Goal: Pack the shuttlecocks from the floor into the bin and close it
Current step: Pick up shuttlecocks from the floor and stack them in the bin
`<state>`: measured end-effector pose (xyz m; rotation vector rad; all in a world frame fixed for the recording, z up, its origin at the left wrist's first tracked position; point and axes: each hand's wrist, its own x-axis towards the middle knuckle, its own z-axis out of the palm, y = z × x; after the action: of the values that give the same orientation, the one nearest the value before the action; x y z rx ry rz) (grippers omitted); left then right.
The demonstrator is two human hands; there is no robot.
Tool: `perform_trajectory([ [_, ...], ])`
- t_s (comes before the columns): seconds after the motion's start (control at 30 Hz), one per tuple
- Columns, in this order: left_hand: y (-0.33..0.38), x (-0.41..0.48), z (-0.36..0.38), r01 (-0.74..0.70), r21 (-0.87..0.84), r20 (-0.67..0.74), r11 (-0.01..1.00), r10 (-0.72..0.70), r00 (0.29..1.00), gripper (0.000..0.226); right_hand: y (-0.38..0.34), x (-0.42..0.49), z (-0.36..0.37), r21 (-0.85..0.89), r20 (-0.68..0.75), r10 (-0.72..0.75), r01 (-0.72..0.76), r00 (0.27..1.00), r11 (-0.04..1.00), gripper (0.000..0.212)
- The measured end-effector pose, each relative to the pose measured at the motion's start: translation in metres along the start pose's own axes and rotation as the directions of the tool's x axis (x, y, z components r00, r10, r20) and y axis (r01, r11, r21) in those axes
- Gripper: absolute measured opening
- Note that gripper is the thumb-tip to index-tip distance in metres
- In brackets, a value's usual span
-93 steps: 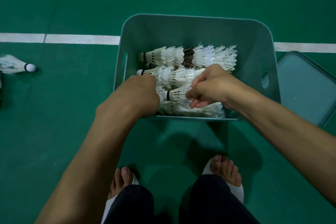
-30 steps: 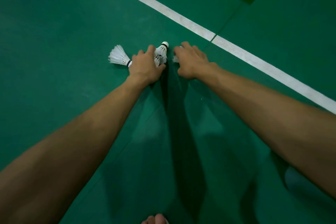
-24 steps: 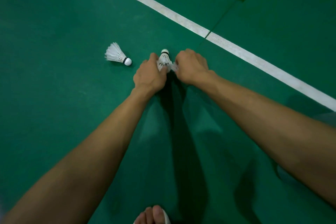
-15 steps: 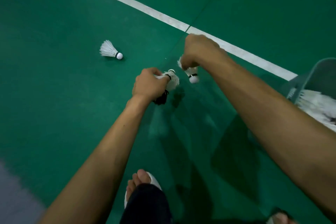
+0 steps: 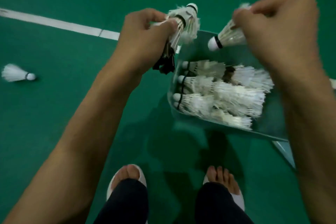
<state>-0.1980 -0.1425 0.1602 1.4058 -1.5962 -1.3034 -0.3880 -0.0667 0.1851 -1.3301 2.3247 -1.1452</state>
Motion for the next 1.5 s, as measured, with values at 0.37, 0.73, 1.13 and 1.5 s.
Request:
perform_trajectory([
  [0.37, -0.027, 0.006, 0.114, 0.058, 0.045, 0.212, 0.997, -0.066, 0.975, 0.021, 0.120, -0.055, -0.001, -0.354, 0.177, 0.460, -0.380, 0.870, 0.855, 0.024],
  [0.73, -0.034, -0.011, 0.117, 0.085, 0.103, 0.150, 0.991, -0.100, 0.984, 0.016, 0.124, -0.046, 0.026, -0.193, 0.417, 0.544, -0.514, 0.728, 0.836, 0.012],
  [1.13, -0.040, -0.018, 0.127, 0.095, 0.225, 0.143, 0.970, -0.129, 0.981, 0.025, 0.122, -0.033, 0.039, -0.164, 0.594, 0.588, -0.632, 0.549, 0.757, 0.010],
  [1.5, -0.049, -0.010, 0.129, 0.100, 0.183, 0.127, 0.978, -0.124, 0.984, 0.020, 0.144, -0.045, 0.025, -0.192, 0.556, 0.592, -0.603, 0.583, 0.774, 0.012],
])
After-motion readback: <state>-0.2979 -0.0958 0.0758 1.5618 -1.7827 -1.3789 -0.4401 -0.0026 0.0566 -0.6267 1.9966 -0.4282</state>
